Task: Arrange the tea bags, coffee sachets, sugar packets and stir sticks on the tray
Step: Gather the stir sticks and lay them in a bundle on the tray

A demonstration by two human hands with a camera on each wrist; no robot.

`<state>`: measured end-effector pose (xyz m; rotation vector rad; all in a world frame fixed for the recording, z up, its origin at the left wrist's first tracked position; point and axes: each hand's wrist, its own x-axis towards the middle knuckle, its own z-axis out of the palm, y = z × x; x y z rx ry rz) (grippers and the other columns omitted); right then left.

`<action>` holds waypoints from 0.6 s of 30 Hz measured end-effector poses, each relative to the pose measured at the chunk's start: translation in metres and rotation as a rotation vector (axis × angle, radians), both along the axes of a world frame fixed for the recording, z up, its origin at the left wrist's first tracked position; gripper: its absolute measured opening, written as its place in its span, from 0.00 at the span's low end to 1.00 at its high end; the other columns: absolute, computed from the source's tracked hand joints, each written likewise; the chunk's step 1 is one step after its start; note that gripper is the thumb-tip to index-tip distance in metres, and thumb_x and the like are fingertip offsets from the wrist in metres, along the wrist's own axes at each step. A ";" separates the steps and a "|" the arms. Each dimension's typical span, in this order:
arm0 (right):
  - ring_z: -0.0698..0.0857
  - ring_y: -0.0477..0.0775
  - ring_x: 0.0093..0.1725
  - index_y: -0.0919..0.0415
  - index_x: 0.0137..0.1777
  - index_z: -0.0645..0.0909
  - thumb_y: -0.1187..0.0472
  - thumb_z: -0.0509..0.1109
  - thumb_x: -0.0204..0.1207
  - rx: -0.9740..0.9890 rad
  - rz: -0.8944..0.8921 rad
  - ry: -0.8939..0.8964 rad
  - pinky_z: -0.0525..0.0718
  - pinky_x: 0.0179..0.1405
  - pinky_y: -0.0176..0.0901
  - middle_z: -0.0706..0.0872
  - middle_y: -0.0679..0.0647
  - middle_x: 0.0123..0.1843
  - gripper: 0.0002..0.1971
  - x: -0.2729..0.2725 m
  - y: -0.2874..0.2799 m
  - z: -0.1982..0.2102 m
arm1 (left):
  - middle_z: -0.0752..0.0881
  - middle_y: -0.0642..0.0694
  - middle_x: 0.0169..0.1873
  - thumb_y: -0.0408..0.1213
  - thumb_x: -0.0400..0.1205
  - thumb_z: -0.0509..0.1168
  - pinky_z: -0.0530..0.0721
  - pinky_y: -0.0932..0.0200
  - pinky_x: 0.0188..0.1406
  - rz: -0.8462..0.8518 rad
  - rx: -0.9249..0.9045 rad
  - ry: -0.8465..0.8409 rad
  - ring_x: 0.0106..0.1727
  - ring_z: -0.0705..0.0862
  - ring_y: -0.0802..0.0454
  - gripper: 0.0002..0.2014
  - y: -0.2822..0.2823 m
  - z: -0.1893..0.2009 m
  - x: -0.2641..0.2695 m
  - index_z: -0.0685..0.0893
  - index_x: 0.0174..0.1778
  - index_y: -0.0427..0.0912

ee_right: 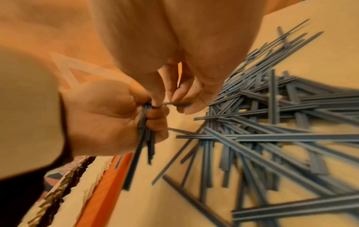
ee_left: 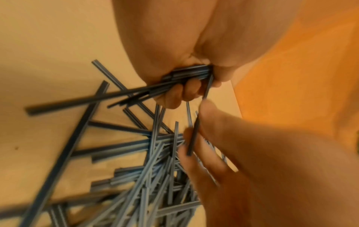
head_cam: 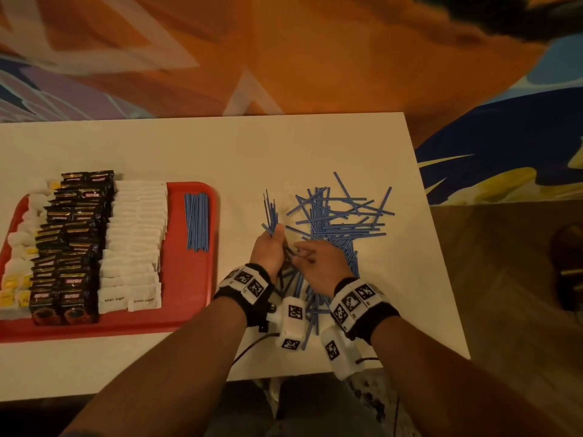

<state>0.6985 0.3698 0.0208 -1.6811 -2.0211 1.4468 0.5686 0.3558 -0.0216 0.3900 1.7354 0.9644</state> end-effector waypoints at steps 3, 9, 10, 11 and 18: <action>0.84 0.49 0.49 0.58 0.58 0.85 0.65 0.73 0.77 0.029 -0.097 -0.058 0.84 0.60 0.43 0.84 0.51 0.49 0.10 0.028 -0.001 -0.009 | 0.85 0.41 0.37 0.52 0.91 0.52 0.82 0.44 0.53 -0.177 -0.015 0.194 0.42 0.83 0.40 0.20 -0.005 -0.003 -0.006 0.78 0.40 0.44; 0.76 0.55 0.64 0.50 0.57 0.73 0.48 0.78 0.71 0.036 -0.042 -0.355 0.79 0.64 0.51 0.75 0.50 0.60 0.20 0.064 -0.021 -0.030 | 0.77 0.49 0.34 0.45 0.92 0.52 0.69 0.54 0.32 -0.600 0.064 0.569 0.34 0.76 0.50 0.13 -0.011 0.009 -0.005 0.73 0.49 0.40; 0.73 0.56 0.66 0.52 0.63 0.72 0.44 0.78 0.71 0.019 -0.014 -0.398 0.78 0.66 0.52 0.73 0.51 0.63 0.26 0.065 -0.025 -0.031 | 0.76 0.49 0.35 0.45 0.92 0.52 0.69 0.53 0.33 -0.691 0.074 0.634 0.35 0.75 0.49 0.12 -0.010 0.009 -0.004 0.73 0.50 0.40; 0.72 0.57 0.68 0.53 0.68 0.70 0.42 0.78 0.70 0.013 0.012 -0.437 0.78 0.67 0.53 0.72 0.52 0.67 0.32 0.065 -0.029 -0.033 | 0.75 0.49 0.37 0.46 0.92 0.53 0.71 0.52 0.36 -0.790 0.087 0.698 0.38 0.76 0.47 0.12 -0.010 0.010 -0.001 0.72 0.50 0.41; 0.72 0.59 0.68 0.54 0.72 0.71 0.58 0.74 0.76 0.079 0.010 -0.373 0.78 0.65 0.52 0.74 0.55 0.70 0.26 0.058 -0.031 -0.046 | 0.70 0.47 0.70 0.43 0.85 0.66 0.84 0.45 0.54 -1.196 0.054 0.858 0.55 0.84 0.38 0.25 -0.022 0.006 0.014 0.69 0.78 0.45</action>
